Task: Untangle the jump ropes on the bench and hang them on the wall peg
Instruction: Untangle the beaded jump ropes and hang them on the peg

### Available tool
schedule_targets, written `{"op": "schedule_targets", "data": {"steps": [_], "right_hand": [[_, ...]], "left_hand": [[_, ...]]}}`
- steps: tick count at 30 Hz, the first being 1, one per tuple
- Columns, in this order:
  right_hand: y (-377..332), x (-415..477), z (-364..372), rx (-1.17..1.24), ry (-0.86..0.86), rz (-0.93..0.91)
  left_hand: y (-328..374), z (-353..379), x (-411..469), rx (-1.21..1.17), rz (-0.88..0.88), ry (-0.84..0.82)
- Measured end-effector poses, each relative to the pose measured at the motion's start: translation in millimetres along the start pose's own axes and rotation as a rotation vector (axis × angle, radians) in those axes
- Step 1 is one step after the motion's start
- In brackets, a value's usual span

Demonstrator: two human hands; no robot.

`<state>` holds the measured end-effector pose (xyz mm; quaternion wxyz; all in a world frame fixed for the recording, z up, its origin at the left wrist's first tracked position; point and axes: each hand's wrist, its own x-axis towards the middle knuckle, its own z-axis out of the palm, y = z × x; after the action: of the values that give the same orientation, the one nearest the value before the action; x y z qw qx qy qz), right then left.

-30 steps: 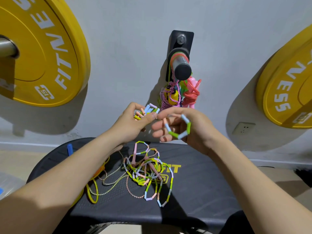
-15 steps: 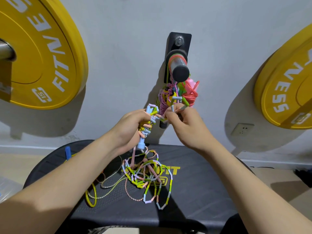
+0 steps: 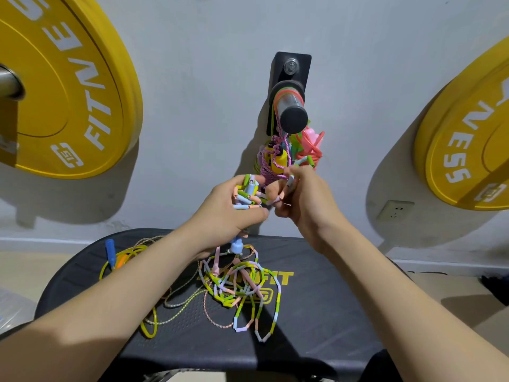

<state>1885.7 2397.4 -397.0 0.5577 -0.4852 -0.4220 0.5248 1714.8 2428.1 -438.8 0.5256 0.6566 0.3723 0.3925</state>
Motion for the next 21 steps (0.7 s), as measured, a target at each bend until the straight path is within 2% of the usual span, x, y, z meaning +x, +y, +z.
{"op": "schedule_targets", "data": {"steps": [2,6,10,14,16,21], "right_hand": [[-1,2,-1,0.007,-0.033,0.051],[4,4,-5,-0.111,-0.014,0.024],[8,4,-7,-0.103,-0.072,0.023],[14,3,-12,-0.218,-0.108,-0.031],[14,1,-14,-0.277,-0.091,-0.113],[9,-4,-16,-0.375,-0.134,-0.3]], "left_hand": [[0,-3,2,0.02,0.014,0.038],[-3,-7,4,-0.056,-0.009,0.093],[4,-14,6,-0.109,-0.042,0.118],[13,-13,7,-0.482,-0.16,-0.027],[12,-8,6,-0.43,-0.157,0.002],[4,-10,3,-0.086,-0.09,0.051]]}}
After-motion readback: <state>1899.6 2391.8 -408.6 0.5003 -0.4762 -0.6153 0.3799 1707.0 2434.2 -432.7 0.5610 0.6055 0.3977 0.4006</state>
